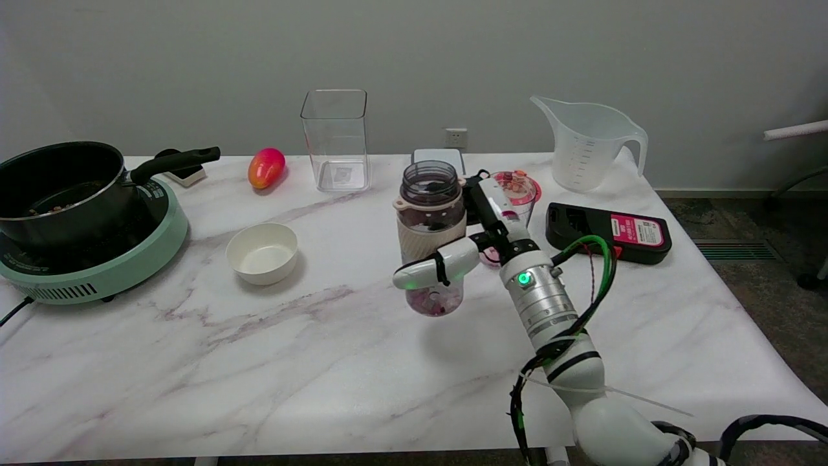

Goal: Place the bottle onto the table.

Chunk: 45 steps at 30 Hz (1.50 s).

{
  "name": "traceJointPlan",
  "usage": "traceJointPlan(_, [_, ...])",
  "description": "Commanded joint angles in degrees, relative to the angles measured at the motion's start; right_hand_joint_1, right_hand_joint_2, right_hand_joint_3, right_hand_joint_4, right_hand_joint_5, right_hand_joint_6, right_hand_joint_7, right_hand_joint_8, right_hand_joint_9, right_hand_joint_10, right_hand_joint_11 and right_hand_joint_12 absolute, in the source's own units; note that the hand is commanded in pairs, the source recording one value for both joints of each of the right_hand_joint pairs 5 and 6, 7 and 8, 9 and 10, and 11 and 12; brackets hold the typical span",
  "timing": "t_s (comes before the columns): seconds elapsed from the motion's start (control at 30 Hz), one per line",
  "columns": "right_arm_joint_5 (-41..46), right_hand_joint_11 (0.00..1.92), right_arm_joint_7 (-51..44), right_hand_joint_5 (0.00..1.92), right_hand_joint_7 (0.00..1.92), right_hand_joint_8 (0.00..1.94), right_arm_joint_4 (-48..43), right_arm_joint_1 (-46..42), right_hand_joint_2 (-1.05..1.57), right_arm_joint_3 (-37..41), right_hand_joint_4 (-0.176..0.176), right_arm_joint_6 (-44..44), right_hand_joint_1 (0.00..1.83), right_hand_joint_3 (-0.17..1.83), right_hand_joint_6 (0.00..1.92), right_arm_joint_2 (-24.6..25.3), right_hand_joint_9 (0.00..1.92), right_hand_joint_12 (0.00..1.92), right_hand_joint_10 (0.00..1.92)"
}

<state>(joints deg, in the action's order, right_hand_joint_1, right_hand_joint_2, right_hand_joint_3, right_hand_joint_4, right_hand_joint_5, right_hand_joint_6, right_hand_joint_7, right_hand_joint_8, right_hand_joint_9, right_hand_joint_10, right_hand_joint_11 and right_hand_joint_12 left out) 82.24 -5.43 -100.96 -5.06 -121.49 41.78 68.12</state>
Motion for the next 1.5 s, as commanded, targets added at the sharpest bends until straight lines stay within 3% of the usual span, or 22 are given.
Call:
traceJointPlan(0.03, [13.20,1.34,-14.39,1.60,1.81,1.81,1.69,6.45,1.43,0.01,0.000,-8.10,1.29,0.26,1.60,4.09,1.53,1.34,1.53])
traceJointPlan(0.37, [15.00,1.34,-11.50,1.60,1.81,1.81,7.52,12.27,1.43,0.01,0.000,-12.90,1.28,0.25,1.60,4.47,1.52,1.34,1.52])
traceJointPlan(0.67, [1.81,1.34,1.90,1.64,1.79,1.79,15.70,16.85,1.43,-0.33,0.000,-16.24,1.28,0.25,1.64,5.32,1.52,1.34,1.52])
traceJointPlan(1.0, [-19.65,1.34,18.97,1.78,1.79,1.79,23.63,16.67,1.46,-1.35,0.000,-11.88,1.26,0.26,1.78,7.95,1.52,1.34,1.52])
traceJointPlan(1.2, [-23.06,1.35,20.64,1.92,1.80,1.80,25.91,15.98,1.49,-1.68,0.000,-10.13,1.25,0.27,1.92,8.48,1.52,1.35,1.52])
traceJointPlan(1.5, [-24.84,1.34,20.99,1.92,1.79,1.79,26.27,13.95,1.47,-2.74,0.000,-6.52,1.26,0.27,1.92,9.04,1.51,1.34,1.51])
